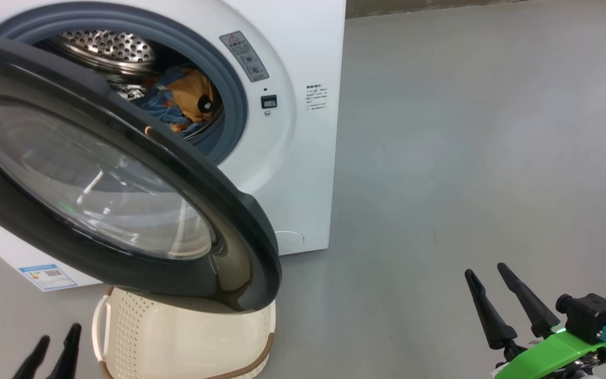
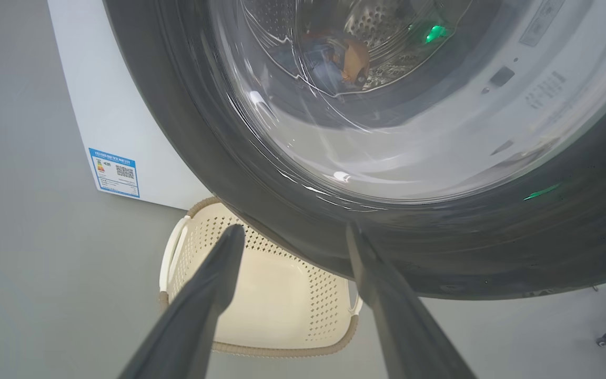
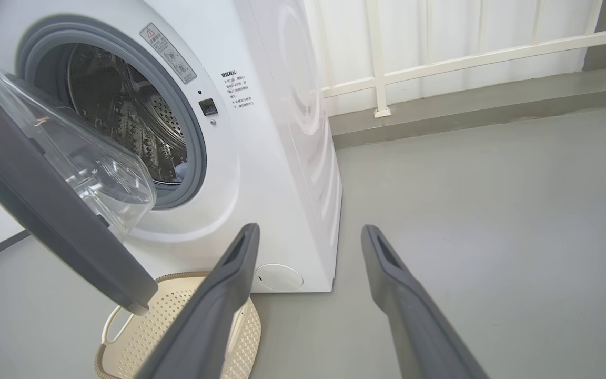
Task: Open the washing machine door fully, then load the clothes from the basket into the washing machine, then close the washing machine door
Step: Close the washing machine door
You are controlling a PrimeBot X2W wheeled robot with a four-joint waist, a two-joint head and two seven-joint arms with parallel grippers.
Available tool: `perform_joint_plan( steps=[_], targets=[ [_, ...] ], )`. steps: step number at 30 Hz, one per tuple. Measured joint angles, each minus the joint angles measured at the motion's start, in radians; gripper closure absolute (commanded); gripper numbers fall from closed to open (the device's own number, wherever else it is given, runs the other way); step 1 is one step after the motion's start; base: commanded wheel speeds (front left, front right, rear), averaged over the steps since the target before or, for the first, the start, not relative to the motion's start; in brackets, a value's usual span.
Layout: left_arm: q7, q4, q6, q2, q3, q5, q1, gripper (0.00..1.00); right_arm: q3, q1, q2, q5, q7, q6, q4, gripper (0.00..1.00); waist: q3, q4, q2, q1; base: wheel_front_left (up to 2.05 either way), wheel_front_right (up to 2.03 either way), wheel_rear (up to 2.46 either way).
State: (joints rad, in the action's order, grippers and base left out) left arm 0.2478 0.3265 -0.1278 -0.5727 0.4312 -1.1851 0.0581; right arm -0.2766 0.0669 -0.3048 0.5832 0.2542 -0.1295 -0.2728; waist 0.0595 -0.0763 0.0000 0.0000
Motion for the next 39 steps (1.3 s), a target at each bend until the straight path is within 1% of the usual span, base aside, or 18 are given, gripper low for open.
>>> perform_joint_plan(
  steps=[2, 4, 6, 9, 11, 16, 19, 20, 23, 25, 31, 39],
  targets=[
    [0.0, 0.001, 0.0, 0.024, -0.051, 0.065, -0.013, 0.0, 0.007, 0.0, -0.002, 0.0, 0.0, 0.0, 0.0, 0.0, -0.002, -0.004, 0.0, 0.0, 0.0, 0.0, 0.0],
    [0.0, -0.005, 0.0, 0.046, -0.108, 0.186, -0.022, 0.0, 0.012, -0.001, -0.004, 0.0, 0.0, 0.0, 0.0, 0.0, -0.001, -0.007, 0.0, 0.0, 0.0, 0.0, 0.0],
    [0.0, -0.027, 0.0, 0.081, -0.17, 0.274, -0.038, 0.0, 0.014, -0.001, -0.004, 0.0, 0.0, 0.0, 0.002, 0.0, 0.001, -0.011, 0.0, 0.0, 0.0, 0.0, 0.0],
    [0.0, -0.058, 0.0, 0.139, -0.235, 0.391, -0.083, 0.0, 0.018, -0.001, -0.005, 0.0, 0.0, 0.0, 0.002, 0.0, 0.002, -0.017, 0.0, 0.0, 0.0, 0.0, 0.0],
    [0.0, -0.074, 0.0, 0.168, -0.276, 0.467, -0.108, 0.0, 0.021, -0.001, -0.005, 0.0, 0.0, 0.0, 0.002, 0.0, 0.002, -0.02, 0.0, 0.0, 0.0, 0.0, 0.0],
    [0.0, -0.121, 0.0, 0.234, -0.377, 0.61, -0.143, 0.0, 0.032, -0.002, -0.005, 0.0, 0.0, 0.0, 0.003, 0.0, -0.001, -0.027, 0.0, 0.0, 0.0, 0.0, 0.0],
    [0.0, -0.144, 0.0, 0.261, -0.407, 0.675, -0.155, 0.0, 0.038, -0.004, -0.005, 0.0, 0.0, 0.0, 0.003, 0.0, -0.001, -0.028, 0.0, 0.0, 0.0, 0.0, 0.0],
    [0.0, -0.158, 0.0, 0.284, -0.436, 0.698, -0.163, 0.0, 0.04, -0.004, -0.004, 0.0, 0.0, 0.0, 0.003, 0.0, 0.0, -0.027, 0.0, 0.0, 0.0, 0.0, 0.0],
    [0.001, -0.178, 0.0, 0.31, -0.47, 0.738, -0.163, 0.0, 0.042, -0.005, -0.004, 0.0, 0.0, 0.0, 0.003, 0.0, 0.0, -0.026, 0.0, 0.0, 0.0, 0.0, 0.0],
    [0.001, -0.184, 0.0, 0.318, -0.474, 0.753, -0.164, 0.0, 0.043, -0.009, -0.004, 0.0, 0.0, 0.0, 0.005, 0.0, 0.0, -0.026, 0.0, 0.0, 0.0, 0.0, 0.0],
    [0.001, -0.183, 0.0, 0.347, -0.483, 0.777, -0.185, 0.0, 0.044, -0.017, -0.004, 0.0, 0.0, 0.0, 0.006, 0.0, 0.0, -0.025, 0.0, 0.0, 0.0, 0.0, 0.0],
    [0.001, -0.184, 0.0, 0.368, -0.49, 0.793, -0.185, 0.0, 0.045, -0.017, -0.004, 0.0, 0.0, 0.0, 0.006, 0.0, 0.003, -0.022, 0.0, 0.0, 0.0, 0.0, 0.0]
  ],
)
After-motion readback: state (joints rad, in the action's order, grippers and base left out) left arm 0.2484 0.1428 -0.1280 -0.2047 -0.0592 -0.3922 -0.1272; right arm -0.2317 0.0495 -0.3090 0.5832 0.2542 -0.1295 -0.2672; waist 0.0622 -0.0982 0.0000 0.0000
